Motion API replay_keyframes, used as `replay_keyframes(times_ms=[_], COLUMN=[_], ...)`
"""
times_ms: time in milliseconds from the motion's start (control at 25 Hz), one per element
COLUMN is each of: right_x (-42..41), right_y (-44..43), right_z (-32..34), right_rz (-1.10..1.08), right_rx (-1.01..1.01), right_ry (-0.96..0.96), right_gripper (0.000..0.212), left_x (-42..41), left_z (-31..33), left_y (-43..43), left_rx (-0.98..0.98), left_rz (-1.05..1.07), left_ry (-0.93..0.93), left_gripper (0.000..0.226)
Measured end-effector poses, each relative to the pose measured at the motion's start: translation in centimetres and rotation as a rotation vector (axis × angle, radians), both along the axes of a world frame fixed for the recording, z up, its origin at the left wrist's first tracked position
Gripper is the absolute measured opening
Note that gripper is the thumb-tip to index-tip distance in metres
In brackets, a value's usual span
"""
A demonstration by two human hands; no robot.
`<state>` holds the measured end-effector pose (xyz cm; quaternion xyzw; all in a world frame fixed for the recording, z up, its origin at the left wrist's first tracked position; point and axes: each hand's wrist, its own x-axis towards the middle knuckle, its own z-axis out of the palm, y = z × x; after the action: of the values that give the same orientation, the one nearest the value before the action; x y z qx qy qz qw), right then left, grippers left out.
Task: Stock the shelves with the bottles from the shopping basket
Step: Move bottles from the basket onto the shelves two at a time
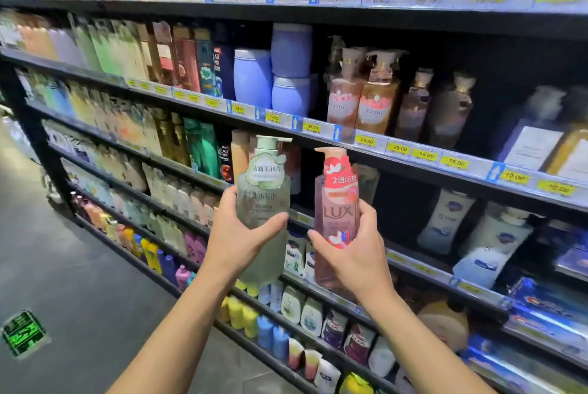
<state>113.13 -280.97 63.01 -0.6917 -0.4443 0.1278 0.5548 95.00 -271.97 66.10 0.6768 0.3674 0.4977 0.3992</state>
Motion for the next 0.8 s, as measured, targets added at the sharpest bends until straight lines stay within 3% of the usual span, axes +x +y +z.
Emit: replay_keyframes(times_ms=[440,800], right_x=[4.3,6.4], right_y=[10.2,10.6], right_z=[-1.7,-3.6], right_rz=[-0.069,-0.370], right_rx=[0.064,0.125], right_ry=[0.106,0.159], right_gripper=[0.084,0.082], left_x=[5.0,10.2], left_z=[-1.0,-4.9], left_y=[12.2,19.9], left_rx=[-0.026,0.041], left_rz=[-0.243,-0.577], left_ry=[0.055,0.208], left_gripper=[0.056,0.084])
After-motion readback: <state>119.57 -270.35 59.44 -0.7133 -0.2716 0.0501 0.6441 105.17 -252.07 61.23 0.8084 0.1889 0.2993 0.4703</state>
